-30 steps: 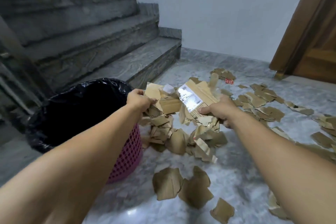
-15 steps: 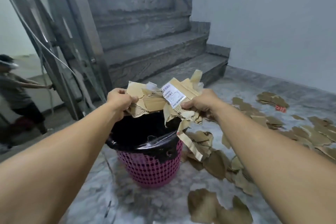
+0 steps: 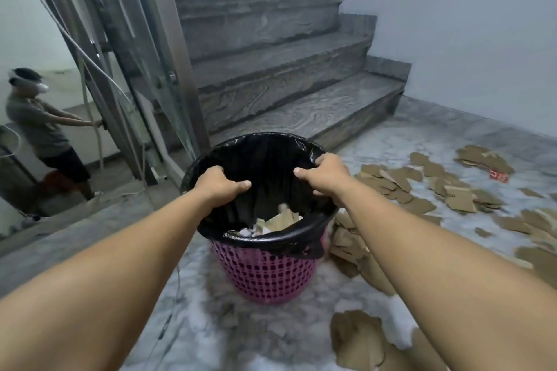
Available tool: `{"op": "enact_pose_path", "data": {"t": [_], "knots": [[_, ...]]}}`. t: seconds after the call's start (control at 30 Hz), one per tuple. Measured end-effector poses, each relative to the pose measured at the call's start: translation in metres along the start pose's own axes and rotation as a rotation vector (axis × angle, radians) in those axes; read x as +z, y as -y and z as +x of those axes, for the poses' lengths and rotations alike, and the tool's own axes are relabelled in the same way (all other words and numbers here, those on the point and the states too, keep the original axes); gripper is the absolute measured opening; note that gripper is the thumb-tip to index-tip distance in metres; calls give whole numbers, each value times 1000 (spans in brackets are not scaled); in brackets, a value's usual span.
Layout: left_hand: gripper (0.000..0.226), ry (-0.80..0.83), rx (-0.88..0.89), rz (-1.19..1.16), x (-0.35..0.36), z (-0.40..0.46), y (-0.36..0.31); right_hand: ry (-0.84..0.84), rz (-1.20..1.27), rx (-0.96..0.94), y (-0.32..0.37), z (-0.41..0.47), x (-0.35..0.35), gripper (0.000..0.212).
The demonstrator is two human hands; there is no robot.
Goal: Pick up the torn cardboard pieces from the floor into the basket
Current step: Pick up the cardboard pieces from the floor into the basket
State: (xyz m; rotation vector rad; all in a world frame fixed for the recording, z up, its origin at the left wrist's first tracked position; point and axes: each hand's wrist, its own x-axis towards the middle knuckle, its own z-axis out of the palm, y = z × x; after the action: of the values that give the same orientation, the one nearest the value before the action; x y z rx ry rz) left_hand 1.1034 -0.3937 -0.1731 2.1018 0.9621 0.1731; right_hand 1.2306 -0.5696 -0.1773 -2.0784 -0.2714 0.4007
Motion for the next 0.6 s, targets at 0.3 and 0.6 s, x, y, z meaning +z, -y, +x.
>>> {"op": "enact_pose_path", "data": {"t": [0.3, 0.6], "knots": [[28, 8, 255, -39, 42, -44, -62, -148, 269, 93, -41, -28, -94, 10], [28, 370, 460, 36, 147, -117, -111, -97, 131, 395, -174, -108, -178, 11]]}}
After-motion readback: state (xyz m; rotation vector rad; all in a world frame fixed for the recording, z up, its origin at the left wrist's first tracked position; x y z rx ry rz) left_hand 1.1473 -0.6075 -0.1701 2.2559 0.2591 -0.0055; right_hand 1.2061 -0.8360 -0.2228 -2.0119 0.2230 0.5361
